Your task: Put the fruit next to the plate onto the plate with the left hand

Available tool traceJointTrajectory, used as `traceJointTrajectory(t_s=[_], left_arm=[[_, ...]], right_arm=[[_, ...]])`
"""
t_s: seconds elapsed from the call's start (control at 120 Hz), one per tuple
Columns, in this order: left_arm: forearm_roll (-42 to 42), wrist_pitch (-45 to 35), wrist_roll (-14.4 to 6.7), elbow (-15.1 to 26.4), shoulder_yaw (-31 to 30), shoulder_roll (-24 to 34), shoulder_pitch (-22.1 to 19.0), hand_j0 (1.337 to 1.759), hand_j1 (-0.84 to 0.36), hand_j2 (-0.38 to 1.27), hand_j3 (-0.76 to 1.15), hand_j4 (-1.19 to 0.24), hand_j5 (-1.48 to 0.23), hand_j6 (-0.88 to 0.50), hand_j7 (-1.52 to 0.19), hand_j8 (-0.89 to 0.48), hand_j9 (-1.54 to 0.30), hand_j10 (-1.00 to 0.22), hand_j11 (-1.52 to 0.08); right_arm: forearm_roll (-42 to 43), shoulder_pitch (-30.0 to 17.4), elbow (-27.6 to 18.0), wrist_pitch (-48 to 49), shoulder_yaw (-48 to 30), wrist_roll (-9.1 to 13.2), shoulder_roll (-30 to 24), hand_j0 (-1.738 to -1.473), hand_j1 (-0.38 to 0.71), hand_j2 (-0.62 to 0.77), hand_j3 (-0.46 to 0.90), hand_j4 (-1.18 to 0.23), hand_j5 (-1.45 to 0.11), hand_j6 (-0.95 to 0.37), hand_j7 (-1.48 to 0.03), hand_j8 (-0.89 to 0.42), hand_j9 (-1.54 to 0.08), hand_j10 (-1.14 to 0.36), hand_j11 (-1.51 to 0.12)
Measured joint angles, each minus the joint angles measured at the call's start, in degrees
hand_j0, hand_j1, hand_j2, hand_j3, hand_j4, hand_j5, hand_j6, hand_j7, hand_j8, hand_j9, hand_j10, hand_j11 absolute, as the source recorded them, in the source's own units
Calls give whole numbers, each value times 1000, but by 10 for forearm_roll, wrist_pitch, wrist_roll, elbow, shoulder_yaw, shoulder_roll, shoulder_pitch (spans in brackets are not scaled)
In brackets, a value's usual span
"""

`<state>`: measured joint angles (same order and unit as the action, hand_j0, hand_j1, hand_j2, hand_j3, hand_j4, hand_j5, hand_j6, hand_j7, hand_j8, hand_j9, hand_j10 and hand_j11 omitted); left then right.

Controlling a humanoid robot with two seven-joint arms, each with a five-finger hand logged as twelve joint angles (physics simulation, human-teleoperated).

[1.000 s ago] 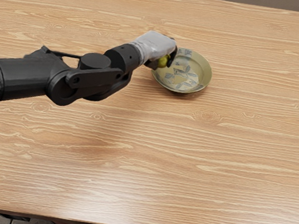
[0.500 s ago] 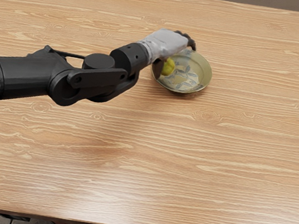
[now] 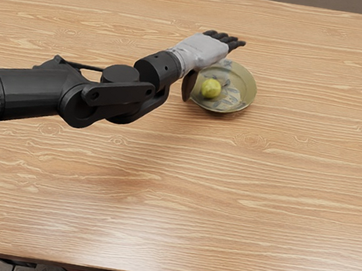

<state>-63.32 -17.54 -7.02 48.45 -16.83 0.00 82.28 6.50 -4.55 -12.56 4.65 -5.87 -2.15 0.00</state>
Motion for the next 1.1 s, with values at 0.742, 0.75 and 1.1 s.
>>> traceJointTrajectory(t_s=[0.742,0.75,1.1], left_arm=[[280,463,-4,37,191,133,6,1658,349,1,0,-1,-1,-1,-1,-1,-1,-1,-1],[283,468,-5,37,193,138,5,1658,349,1,0,-1,-1,-1,-1,-1,-1,-1,-1],[382,524,-9,78,233,307,-50,1658,349,1,0,-1,0,-2,0,-2,0,-1,0]], right_arm=[[0,1,4,-1,1,-3,0,-1658,-310,-7,0,-33,-43,-33,-43,-33,-43,-33,-43],[0,1,4,-1,1,-3,0,-1658,-310,-7,0,-33,-43,-33,-43,-33,-43,-33,-43],[1,9,4,-1,0,-3,0,-1658,-310,-7,0,-33,-43,-33,-43,-33,-43,-33,-43]])
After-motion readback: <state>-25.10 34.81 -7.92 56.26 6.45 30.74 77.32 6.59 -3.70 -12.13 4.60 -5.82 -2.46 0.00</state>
